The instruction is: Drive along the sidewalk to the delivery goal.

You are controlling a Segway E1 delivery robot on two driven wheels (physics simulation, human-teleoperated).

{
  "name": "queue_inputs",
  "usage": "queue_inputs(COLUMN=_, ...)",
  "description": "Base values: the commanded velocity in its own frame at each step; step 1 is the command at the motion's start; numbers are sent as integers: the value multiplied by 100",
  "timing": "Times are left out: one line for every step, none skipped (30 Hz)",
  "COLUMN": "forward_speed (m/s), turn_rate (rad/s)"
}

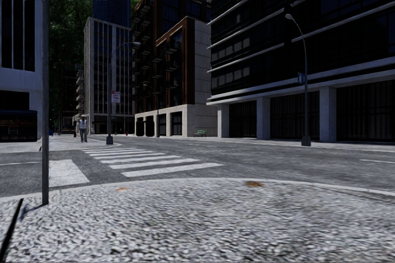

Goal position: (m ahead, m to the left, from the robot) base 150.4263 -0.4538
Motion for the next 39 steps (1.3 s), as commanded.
queue_inputs(forward_speed=200, turn_rate=0)
queue_inputs(forward_speed=200, turn_rate=0)
queue_inputs(forward_speed=200, turn_rate=0)
queue_inputs(forward_speed=200, turn_rate=0)
queue_inputs(forward_speed=200, turn_rate=0)
queue_inputs(forward_speed=200, turn_rate=0)
queue_inputs(forward_speed=200, turn_rate=0)
queue_inputs(forward_speed=200, turn_rate=0)
queue_inputs(forward_speed=200, turn_rate=0)
queue_inputs(forward_speed=200, turn_rate=0)
queue_inputs(forward_speed=200, turn_rate=0)
queue_inputs(forward_speed=200, turn_rate=9)
queue_inputs(forward_speed=200, turn_rate=17)
queue_inputs(forward_speed=200, turn_rate=20)
queue_inputs(forward_speed=200, turn_rate=20)
queue_inputs(forward_speed=200, turn_rate=21)
queue_inputs(forward_speed=200, turn_rate=21)
queue_inputs(forward_speed=200, turn_rate=21)
queue_inputs(forward_speed=200, turn_rate=21)
queue_inputs(forward_speed=200, turn_rate=21)
queue_inputs(forward_speed=200, turn_rate=21)
queue_inputs(forward_speed=200, turn_rate=23)
queue_inputs(forward_speed=200, turn_rate=23)
queue_inputs(forward_speed=200, turn_rate=27)
queue_inputs(forward_speed=200, turn_rate=34)
queue_inputs(forward_speed=200, turn_rate=43)
queue_inputs(forward_speed=200, turn_rate=49)
queue_inputs(forward_speed=200, turn_rate=49)
queue_inputs(forward_speed=200, turn_rate=52)
queue_inputs(forward_speed=200, turn_rate=53)
queue_inputs(forward_speed=200, turn_rate=53)
queue_inputs(forward_speed=200, turn_rate=53)
queue_inputs(forward_speed=200, turn_rate=54)
queue_inputs(forward_speed=200, turn_rate=54)
queue_inputs(forward_speed=200, turn_rate=54)
queue_inputs(forward_speed=200, turn_rate=54)
queue_inputs(forward_speed=200, turn_rate=54)
queue_inputs(forward_speed=200, turn_rate=54)
queue_inputs(forward_speed=200, turn_rate=54)
